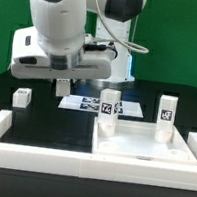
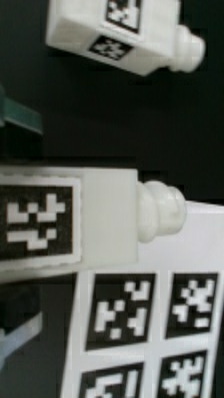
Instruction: Assemble square table
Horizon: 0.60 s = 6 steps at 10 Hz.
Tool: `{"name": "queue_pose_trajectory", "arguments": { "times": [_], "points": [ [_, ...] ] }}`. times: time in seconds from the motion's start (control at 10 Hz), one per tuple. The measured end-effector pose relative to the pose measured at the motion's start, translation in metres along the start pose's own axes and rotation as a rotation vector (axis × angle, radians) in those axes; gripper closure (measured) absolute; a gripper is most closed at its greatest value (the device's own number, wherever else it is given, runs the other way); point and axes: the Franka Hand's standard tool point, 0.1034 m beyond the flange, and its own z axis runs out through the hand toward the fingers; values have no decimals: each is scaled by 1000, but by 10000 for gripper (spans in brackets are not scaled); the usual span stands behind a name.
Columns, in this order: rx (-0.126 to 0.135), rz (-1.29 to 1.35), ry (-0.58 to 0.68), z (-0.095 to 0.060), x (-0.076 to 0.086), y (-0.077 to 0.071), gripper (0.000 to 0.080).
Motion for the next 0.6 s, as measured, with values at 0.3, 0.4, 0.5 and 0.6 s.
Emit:
{"name": "queue_pose_trajectory", "arguments": {
  "times": [0.3, 0.4, 0.5, 0.6],
  "points": [
    [20, 2, 192, -15, 17, 1, 509],
    [23, 11, 253, -27, 25, 0, 509],
    [14, 17, 336, -49, 32, -1, 509],
    [3, 28, 438, -64, 38, 2, 509]
  ]
}}
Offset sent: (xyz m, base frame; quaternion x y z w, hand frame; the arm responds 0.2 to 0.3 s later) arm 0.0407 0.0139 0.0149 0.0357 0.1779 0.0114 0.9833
